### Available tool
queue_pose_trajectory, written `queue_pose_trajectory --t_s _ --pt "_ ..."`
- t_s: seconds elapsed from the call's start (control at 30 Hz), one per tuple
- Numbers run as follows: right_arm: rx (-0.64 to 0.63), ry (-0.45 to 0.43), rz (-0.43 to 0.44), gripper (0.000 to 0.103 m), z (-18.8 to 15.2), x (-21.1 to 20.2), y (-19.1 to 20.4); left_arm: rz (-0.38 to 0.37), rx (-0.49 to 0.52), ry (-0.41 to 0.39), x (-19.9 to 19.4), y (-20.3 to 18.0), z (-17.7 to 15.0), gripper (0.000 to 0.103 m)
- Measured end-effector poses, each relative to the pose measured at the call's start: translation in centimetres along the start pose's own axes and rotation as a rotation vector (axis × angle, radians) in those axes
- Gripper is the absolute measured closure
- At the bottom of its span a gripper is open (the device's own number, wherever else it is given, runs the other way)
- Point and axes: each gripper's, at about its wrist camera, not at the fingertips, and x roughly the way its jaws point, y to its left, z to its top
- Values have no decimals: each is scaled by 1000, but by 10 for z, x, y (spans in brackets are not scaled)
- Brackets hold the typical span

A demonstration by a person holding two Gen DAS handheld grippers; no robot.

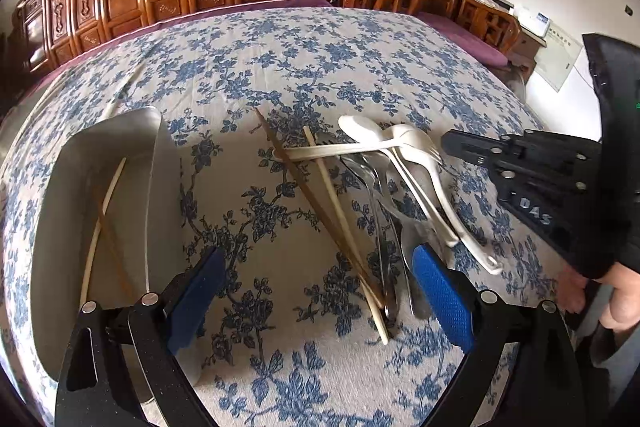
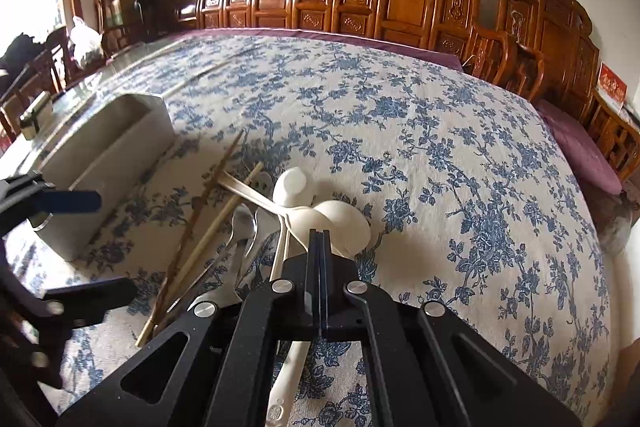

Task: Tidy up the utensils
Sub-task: 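Close the right gripper on a white plastic fork in the pile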

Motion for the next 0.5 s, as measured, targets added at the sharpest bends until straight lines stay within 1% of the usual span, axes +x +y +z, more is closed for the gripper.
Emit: queue_pose_trajectory --t_s 0.07,0.1,0.13,0.3,0.43,0.5 --pt "-13 -1 19 82 3 3 -1 3 -2 0 2 -1 1 12" --pt "-28 -11 28 65 4 4 -1 6 -1 2 3 -2 1 12" --pt "-37 -15 36 55 5 5 0 8 1 3 4 -2 1 12" --pt "-120 9 60 55 8 20 9 18 2 14 9 0 -2 12" --pt "-181 40 15 55 8 31 17 19 -3 24 13 2 -3 12" --pt "-194 43 -9 57 7 34 17 17 -1 27 14 2 -3 12"
